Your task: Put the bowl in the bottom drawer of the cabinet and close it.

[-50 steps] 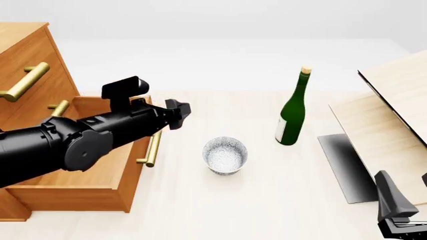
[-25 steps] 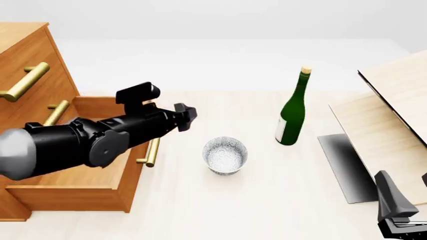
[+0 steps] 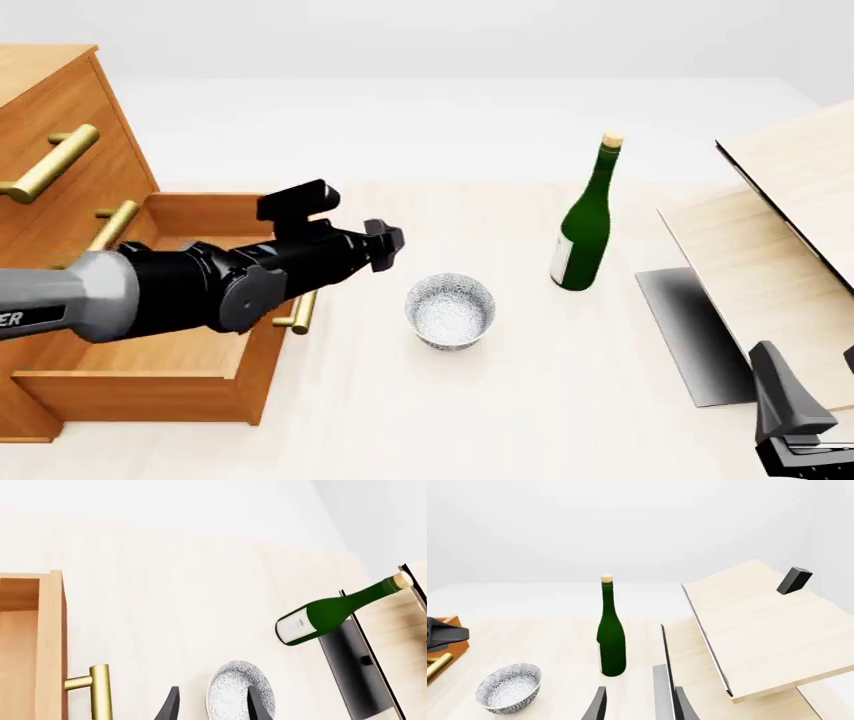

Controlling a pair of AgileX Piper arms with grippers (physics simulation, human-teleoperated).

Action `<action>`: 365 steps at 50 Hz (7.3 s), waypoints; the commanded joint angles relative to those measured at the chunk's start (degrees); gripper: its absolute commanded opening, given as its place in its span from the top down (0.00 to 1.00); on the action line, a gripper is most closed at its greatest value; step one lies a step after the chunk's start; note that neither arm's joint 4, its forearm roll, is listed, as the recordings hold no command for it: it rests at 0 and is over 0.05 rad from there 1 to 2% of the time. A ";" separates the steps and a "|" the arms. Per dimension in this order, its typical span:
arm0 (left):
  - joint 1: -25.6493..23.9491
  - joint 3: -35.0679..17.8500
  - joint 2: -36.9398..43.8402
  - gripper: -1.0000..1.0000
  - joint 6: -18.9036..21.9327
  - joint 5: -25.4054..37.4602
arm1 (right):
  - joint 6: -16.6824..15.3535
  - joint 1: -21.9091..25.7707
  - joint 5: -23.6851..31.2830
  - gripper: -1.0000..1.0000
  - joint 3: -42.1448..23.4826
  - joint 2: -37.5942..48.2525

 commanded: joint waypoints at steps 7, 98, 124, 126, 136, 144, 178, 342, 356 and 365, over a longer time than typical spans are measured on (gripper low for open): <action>-0.51 -1.44 5.39 0.00 -1.13 -1.54 | -0.01 -0.01 0.00 0.00 0.00 0.00; -3.58 -4.02 19.03 0.00 -4.51 -5.40 | 0.00 0.02 0.00 0.00 0.00 0.00; -3.51 -3.21 18.52 1.00 -3.65 -6.40 | 0.00 0.01 0.00 0.00 0.00 0.00; -3.54 -2.95 18.14 1.00 -3.57 -6.55 | 0.00 0.01 0.00 0.00 0.00 0.00; -2.25 -2.16 14.96 1.00 -0.56 -6.12 | 0.01 0.00 0.00 0.00 0.00 0.00; -1.40 -0.55 11.67 1.00 1.00 -6.26 | 0.01 0.00 0.00 0.00 0.00 -0.01; -0.96 2.54 1.22 1.00 4.59 -2.81 | 0.01 0.01 0.00 0.00 0.00 0.00; 30.09 15.44 -36.92 1.00 19.34 12.54 | 0.00 0.01 0.00 0.00 0.00 0.02; 32.74 16.45 -34.94 1.00 19.57 11.23 | 0.01 0.00 0.00 0.00 0.00 0.00; 33.82 17.67 -33.40 1.00 19.69 9.74 | 0.01 -0.01 0.00 0.00 0.00 -0.01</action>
